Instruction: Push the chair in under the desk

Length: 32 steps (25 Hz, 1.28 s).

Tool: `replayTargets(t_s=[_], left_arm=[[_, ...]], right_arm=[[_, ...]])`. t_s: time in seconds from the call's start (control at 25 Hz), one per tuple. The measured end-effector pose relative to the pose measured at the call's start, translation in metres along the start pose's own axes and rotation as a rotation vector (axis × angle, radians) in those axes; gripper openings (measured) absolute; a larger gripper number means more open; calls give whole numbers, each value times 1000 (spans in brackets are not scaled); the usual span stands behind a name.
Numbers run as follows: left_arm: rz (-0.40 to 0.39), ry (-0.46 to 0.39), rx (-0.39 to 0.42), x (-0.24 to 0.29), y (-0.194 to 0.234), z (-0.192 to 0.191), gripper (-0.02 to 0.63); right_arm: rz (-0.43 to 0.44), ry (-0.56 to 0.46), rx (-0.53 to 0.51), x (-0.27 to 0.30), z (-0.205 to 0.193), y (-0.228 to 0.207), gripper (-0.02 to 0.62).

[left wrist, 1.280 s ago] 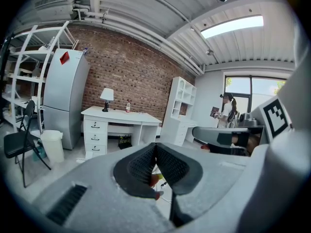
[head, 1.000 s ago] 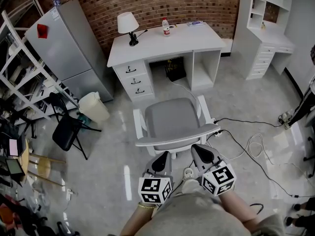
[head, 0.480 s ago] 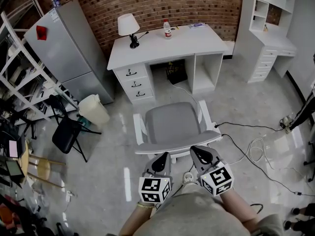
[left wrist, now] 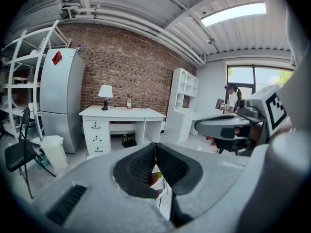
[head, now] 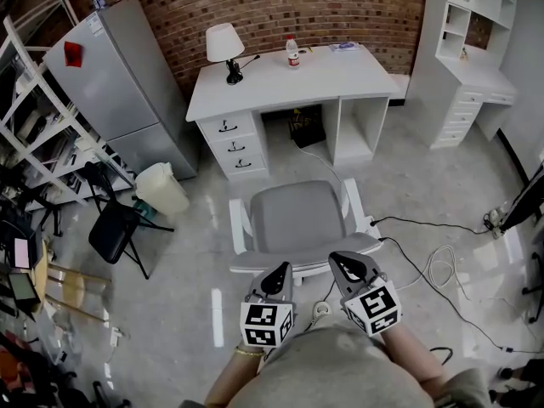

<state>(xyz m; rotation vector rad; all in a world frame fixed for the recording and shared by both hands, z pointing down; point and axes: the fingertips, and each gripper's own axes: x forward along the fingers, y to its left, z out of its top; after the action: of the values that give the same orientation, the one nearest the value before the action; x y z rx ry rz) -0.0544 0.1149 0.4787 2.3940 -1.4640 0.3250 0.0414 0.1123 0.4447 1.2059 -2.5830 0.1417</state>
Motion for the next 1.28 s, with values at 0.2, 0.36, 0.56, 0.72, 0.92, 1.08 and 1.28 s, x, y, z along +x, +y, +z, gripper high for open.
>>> replayTargets(t_s=[0.2, 0.36, 0.56, 0.72, 0.92, 1.08, 1.28], left_arm=[[13, 47, 40, 11, 6, -7, 11], [0, 87, 68, 18, 9, -11, 12], [-61, 145, 121, 27, 9, -22, 14], [-114, 203, 192, 33, 7, -32, 95], [-206, 299, 324, 40, 4, -49, 160], [-291, 388, 391, 43, -1, -63, 166], [-358, 461, 475, 44, -3, -72, 166]], right_arm=[[12, 74, -83, 6, -11, -8, 9], [46, 140, -166, 10, -19, -12, 9], [103, 217, -248, 16, -33, -17, 9], [156, 277, -292, 19, -44, -18, 28], [251, 363, -336, 23, -61, -14, 120], [315, 408, -352, 26, -70, -15, 120], [394, 464, -408, 29, -79, -13, 120]])
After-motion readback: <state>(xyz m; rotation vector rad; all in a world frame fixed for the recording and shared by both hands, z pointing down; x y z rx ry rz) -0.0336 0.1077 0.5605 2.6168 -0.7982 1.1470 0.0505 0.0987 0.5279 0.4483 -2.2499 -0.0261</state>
